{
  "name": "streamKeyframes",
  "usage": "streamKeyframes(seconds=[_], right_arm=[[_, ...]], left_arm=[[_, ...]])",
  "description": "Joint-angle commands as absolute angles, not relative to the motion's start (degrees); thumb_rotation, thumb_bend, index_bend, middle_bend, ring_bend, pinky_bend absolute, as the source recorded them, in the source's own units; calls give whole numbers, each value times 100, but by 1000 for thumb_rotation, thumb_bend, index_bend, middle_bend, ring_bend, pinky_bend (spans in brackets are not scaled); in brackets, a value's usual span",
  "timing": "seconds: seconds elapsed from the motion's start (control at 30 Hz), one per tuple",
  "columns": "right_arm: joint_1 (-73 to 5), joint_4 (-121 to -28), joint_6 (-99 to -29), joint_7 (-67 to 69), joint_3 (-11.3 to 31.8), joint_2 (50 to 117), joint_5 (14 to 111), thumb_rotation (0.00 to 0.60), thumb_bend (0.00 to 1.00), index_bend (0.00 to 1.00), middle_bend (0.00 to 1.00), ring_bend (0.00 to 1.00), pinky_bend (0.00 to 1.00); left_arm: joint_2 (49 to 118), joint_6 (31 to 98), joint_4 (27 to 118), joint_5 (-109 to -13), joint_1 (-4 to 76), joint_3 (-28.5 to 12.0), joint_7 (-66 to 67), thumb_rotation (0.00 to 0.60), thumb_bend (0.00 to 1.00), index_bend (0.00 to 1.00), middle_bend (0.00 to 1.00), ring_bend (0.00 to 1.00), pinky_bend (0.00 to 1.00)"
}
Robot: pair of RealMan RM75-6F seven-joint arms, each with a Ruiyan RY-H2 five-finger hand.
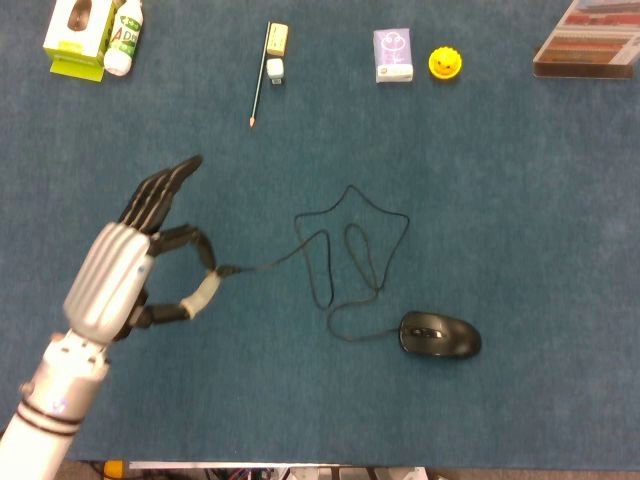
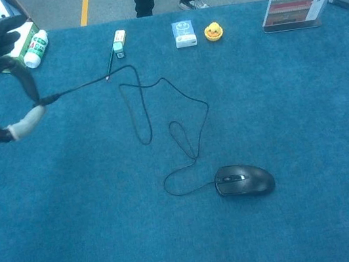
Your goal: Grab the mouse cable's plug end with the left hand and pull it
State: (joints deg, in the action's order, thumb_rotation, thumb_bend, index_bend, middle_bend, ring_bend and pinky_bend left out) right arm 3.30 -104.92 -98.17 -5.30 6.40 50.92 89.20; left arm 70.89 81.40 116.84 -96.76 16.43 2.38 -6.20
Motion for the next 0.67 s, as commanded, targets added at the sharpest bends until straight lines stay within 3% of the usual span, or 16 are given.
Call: streamKeyframes(seconds=[0.03,0.33,0.67], right_arm=[[304,-10494,-9773,-543,640,5114,8917,600,0,163,75,72,285],[211,-10420,-9561,-498,635,5217,8818,600,0,163,75,72,285],[132,-10204,-9355,-263,616,5306,8724,600,0,163,75,72,285]], left_arm=[[6964,8412,11763,-10076,1383,535,-683,600,427,655,0,0,38],[6877,8694,11860,-10714,1075,928,-751,600,427,654,0,0,38],[7007,8615,11807,-10698,984,940,-729,600,427,655,0,0,38]])
